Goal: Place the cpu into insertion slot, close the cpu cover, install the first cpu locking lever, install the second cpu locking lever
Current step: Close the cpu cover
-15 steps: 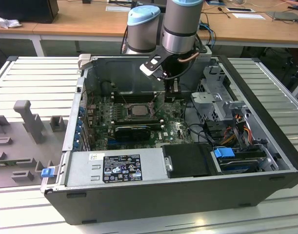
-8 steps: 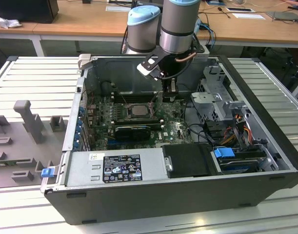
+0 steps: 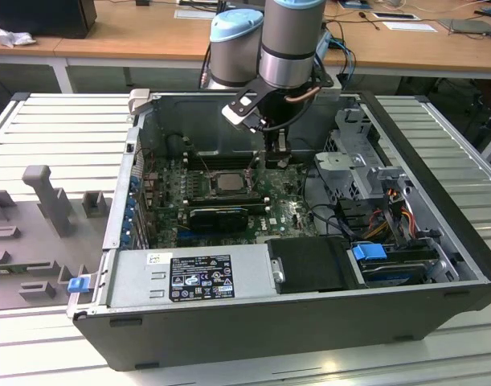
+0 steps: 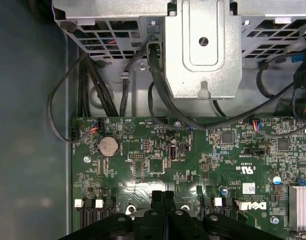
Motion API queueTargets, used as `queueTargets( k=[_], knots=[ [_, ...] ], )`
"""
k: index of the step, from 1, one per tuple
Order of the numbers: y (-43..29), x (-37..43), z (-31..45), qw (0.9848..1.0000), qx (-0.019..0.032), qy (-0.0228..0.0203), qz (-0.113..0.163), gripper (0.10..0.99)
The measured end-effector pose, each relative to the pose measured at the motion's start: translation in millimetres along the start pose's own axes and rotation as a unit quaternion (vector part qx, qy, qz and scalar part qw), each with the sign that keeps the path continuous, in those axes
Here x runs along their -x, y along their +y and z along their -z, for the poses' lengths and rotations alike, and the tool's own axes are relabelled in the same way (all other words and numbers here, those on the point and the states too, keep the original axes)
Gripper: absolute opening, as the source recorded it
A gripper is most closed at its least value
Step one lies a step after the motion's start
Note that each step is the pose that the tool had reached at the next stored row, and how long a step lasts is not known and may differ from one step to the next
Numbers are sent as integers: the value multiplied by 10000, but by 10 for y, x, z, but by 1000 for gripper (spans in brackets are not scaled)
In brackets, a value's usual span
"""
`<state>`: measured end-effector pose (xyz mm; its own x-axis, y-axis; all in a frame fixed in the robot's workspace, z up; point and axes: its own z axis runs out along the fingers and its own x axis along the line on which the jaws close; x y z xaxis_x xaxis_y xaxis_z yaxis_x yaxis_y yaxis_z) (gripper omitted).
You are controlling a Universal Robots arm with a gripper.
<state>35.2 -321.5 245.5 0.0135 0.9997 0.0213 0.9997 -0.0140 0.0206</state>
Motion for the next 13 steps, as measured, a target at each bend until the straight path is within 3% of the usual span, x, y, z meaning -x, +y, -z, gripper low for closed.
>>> queueTargets(
  k=[13],
  knots=[
    [-90,1,2,10000,0,1,0,106]
  ],
)
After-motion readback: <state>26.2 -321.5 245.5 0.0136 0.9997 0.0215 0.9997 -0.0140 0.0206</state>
